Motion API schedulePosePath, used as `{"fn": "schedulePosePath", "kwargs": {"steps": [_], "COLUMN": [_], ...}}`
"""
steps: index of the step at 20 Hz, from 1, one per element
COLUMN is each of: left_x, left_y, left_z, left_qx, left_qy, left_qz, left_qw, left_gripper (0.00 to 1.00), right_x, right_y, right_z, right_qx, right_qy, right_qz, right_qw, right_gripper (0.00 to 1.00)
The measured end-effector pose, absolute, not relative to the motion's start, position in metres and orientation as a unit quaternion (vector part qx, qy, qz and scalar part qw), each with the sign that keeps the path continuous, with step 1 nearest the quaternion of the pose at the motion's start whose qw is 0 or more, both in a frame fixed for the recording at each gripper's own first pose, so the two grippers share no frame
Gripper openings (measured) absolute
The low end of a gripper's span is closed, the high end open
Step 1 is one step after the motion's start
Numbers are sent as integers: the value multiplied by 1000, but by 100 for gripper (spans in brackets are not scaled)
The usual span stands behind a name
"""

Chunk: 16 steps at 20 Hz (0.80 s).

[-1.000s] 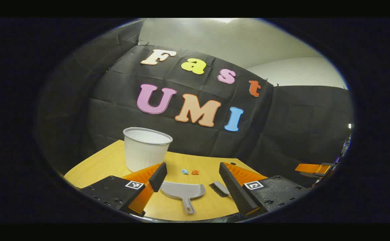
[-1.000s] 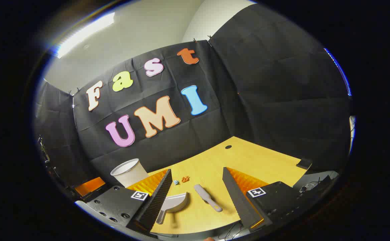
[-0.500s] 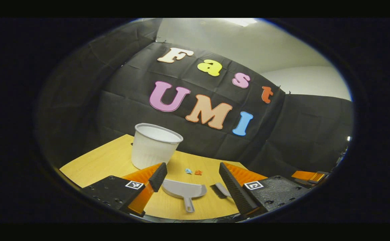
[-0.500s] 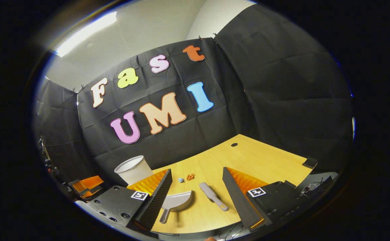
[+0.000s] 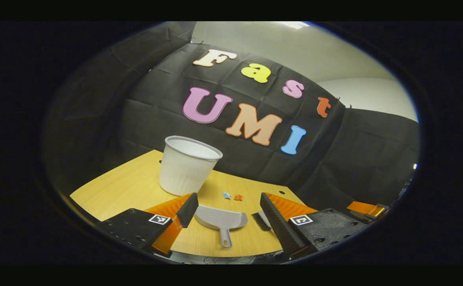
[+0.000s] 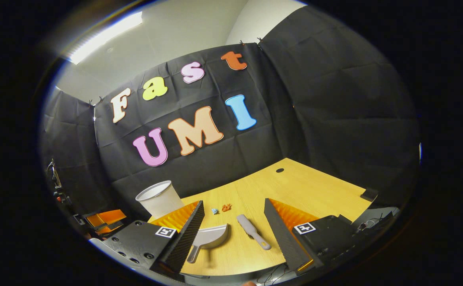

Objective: Pick up the small broom and dustpan from the desktop, sweep the trash into the dustpan with the broom, and then empty the trash into the garbage bin.

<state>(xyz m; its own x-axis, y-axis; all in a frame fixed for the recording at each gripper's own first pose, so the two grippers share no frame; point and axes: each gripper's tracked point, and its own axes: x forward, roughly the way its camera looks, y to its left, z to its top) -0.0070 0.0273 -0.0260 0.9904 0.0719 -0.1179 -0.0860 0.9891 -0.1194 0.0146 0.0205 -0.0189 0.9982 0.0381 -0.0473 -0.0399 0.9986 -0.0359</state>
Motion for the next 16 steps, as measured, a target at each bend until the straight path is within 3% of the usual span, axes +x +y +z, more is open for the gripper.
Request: {"fn": "schedulePosePath", "kwargs": {"steps": [16], "left_x": [2], "left_y": [5], "left_z": [-74], "left_qx": [15], "left_qy": [133], "left_qz": [50], "left_qw": [990], "left_gripper": [93], "right_x": [58], "right_y": [13], "right_z": [-43], "right_qx": [-49], "right_qy": [89], "right_qz": [47], "right_qw": [994], "right_gripper": [91]}}
